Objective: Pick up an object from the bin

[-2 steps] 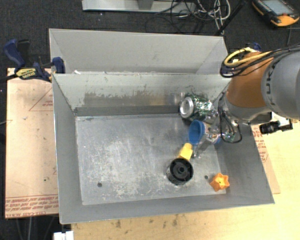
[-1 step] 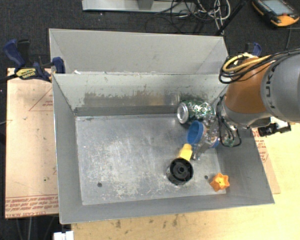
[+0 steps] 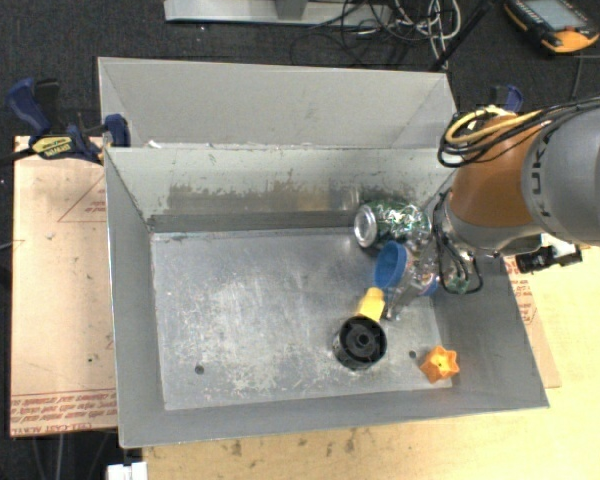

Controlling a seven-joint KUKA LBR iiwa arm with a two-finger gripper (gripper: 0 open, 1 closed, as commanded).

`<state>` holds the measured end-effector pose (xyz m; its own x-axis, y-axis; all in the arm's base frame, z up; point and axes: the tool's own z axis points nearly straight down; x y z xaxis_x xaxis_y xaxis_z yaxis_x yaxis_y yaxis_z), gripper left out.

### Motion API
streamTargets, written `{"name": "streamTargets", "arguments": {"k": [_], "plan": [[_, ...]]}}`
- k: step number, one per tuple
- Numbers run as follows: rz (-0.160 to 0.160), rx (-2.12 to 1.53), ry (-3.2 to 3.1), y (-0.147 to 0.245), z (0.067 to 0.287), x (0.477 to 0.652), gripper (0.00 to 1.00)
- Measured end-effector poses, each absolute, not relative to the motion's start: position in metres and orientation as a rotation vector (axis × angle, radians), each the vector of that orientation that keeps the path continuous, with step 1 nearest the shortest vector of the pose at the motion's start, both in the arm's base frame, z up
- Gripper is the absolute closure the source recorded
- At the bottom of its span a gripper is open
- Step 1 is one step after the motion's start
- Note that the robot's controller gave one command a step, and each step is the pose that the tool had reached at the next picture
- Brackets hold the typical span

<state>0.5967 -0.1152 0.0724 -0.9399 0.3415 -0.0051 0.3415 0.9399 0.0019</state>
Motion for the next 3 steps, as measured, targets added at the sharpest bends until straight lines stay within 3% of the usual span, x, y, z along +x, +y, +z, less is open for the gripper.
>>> {"name": "streamTargets", "arguments": {"k": [1, 3], "plan": [[0.001, 0.544, 3.092, -0.115, 0.075, 0.596, 1.00], [0.001, 0.543, 3.092, -0.115, 0.111, 0.596, 1.00]]}}
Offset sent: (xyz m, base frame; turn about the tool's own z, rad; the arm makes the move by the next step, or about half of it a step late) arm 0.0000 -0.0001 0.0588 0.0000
